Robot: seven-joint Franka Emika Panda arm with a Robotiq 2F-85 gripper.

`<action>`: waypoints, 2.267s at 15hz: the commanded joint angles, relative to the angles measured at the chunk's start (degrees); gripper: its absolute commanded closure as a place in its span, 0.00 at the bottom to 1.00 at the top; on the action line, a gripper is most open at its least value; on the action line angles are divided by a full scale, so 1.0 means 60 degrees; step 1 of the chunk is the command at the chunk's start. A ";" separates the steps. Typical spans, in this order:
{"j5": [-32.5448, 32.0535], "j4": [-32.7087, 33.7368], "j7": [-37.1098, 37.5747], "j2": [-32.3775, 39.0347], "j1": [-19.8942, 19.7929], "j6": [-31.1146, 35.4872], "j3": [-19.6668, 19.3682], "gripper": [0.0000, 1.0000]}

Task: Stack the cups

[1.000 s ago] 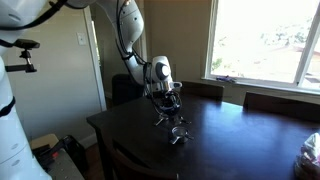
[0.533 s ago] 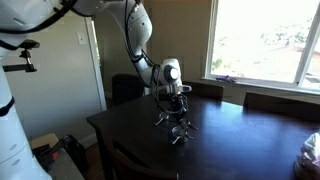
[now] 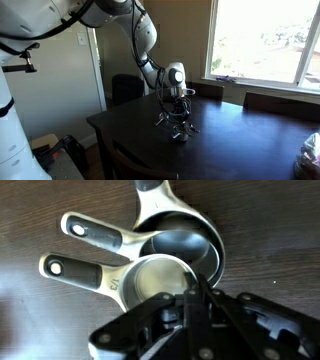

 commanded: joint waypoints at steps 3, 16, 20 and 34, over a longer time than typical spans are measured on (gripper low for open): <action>-0.0205 -0.0310 0.0012 -0.0118 0.0194 -0.0051 -0.0072 0.96; -0.0675 -0.1799 -0.0306 -0.0819 0.0309 0.0935 -0.0119 0.96; -0.1027 -0.2339 -0.0292 -0.1005 0.0450 0.1603 -0.0201 0.98; -0.1022 -0.4706 -0.1678 -0.3781 -0.0022 0.2317 0.0127 0.00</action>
